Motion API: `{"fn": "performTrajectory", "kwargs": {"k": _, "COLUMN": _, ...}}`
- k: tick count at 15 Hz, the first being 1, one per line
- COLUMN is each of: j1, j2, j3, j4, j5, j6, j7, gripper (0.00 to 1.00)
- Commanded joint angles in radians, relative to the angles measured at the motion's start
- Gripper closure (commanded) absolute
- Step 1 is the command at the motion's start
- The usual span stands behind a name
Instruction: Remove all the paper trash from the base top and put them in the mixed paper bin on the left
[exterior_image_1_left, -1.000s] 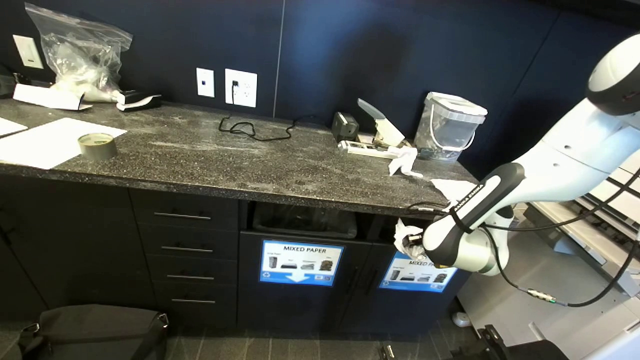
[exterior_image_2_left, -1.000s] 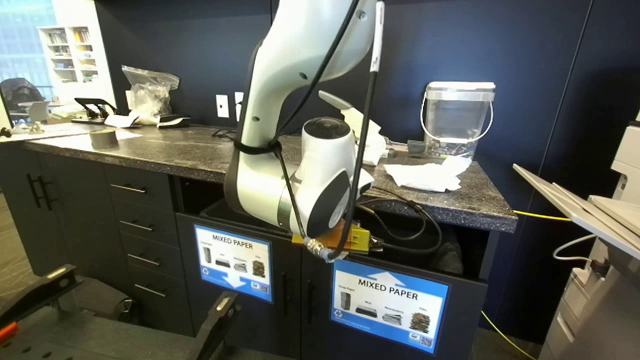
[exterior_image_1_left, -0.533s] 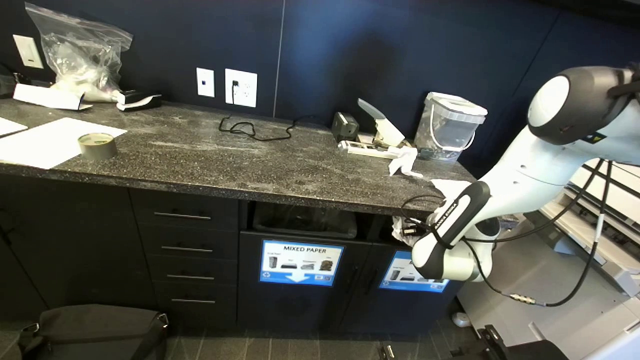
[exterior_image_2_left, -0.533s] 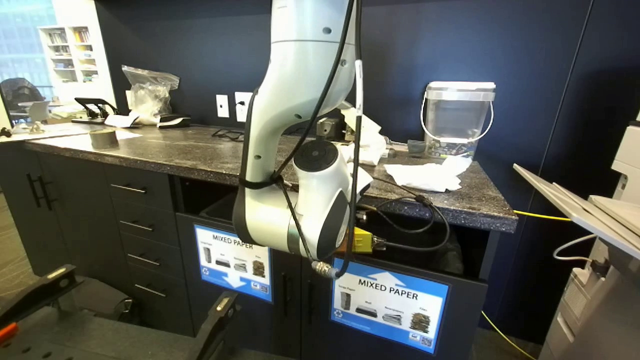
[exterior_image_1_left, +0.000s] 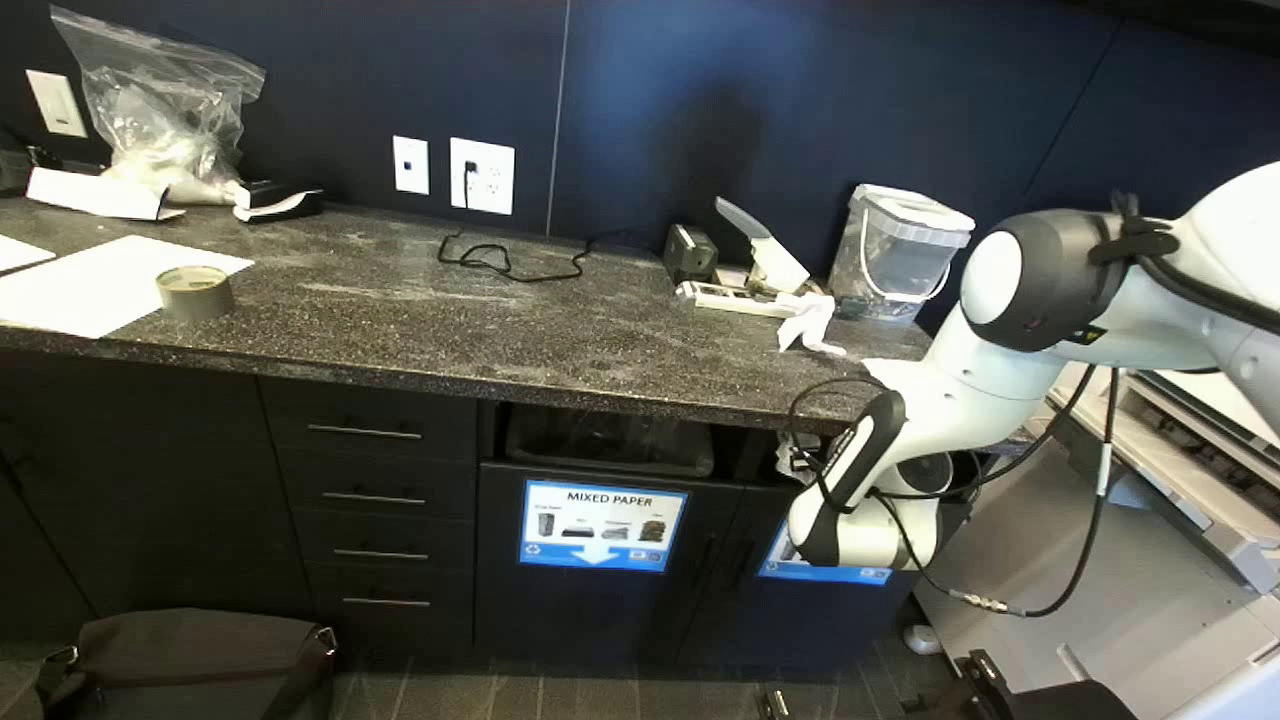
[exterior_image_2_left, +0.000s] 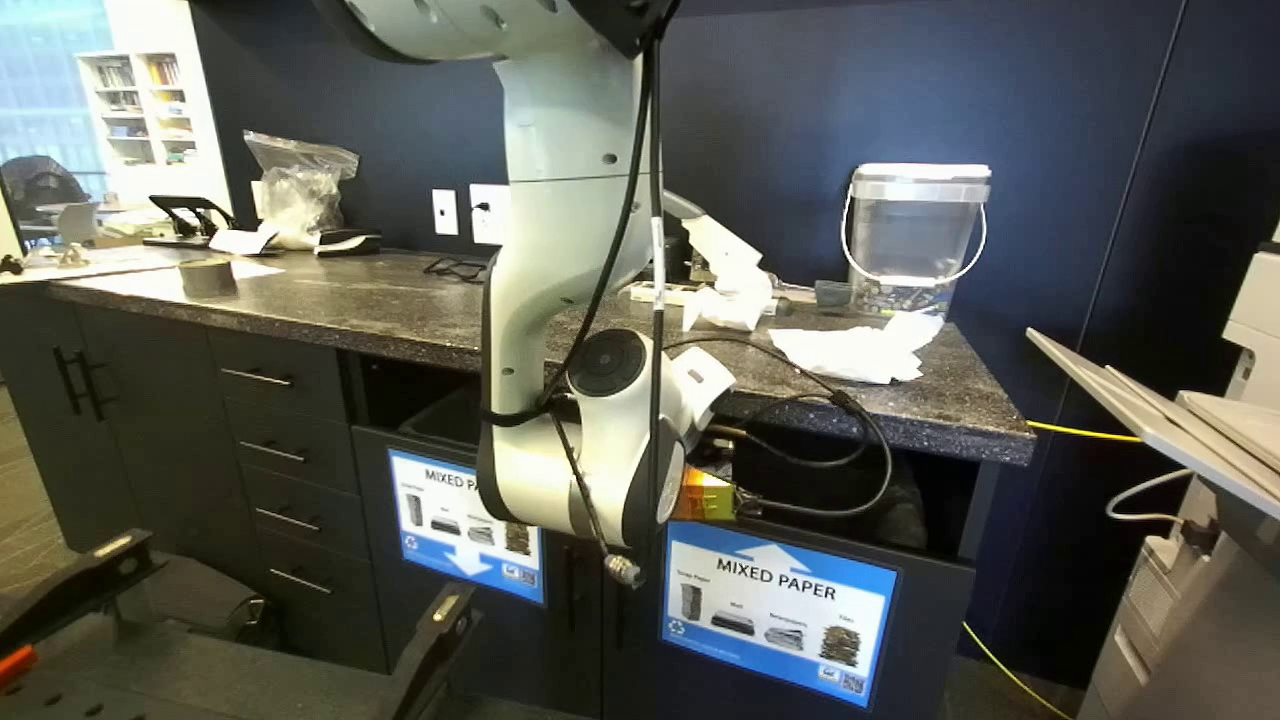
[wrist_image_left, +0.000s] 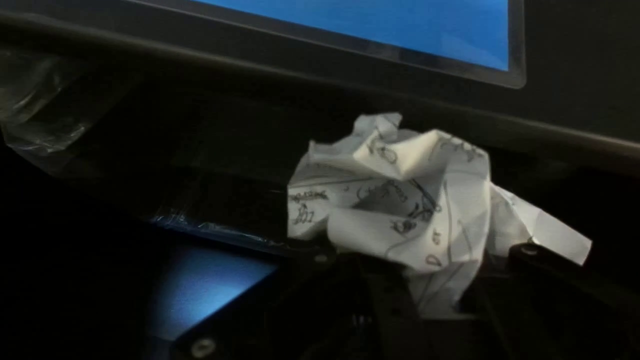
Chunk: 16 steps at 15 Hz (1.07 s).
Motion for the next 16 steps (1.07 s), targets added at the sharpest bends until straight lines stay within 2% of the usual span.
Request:
{"fn": "performTrajectory", "kwargs": {"k": 1, "j1": 0.068, "j2": 0.091, "j3": -0.049, "j4": 0.133, "j5": 0.092, "j6": 0.014, "j7": 0.020, "gripper": 0.86}}
{"fn": "performTrajectory", "kwargs": {"k": 5, "j1": 0.104, "j2": 0.136, "j3": -0.071, "j4": 0.193, "j5": 0.147, "j6": 0.008, "j7": 0.015, "gripper": 0.86}}
{"fn": "performTrajectory", "kwargs": {"k": 7, "j1": 0.091, "j2": 0.136, "j3": -0.067, "j4": 0.203, "j5": 0.116, "j6": -0.006, "j7": 0.030, "gripper": 0.87}}
{"fn": "performTrajectory", "kwargs": {"k": 8, "j1": 0.092, "j2": 0.135, "j3": -0.063, "j4": 0.202, "j5": 0.117, "j6": -0.020, "j7": 0.033, "gripper": 0.63}}
{"fn": "performTrajectory", "kwargs": {"k": 10, "j1": 0.097, "j2": 0.131, "j3": -0.070, "j4": 0.201, "j5": 0.123, "j6": -0.033, "j7": 0.027, "gripper": 0.61}}
{"fn": "performTrajectory", "kwargs": {"k": 16, "j1": 0.104, "j2": 0.103, "j3": -0.079, "j4": 0.166, "j5": 0.123, "j6": -0.026, "j7": 0.024, "gripper": 0.17}}
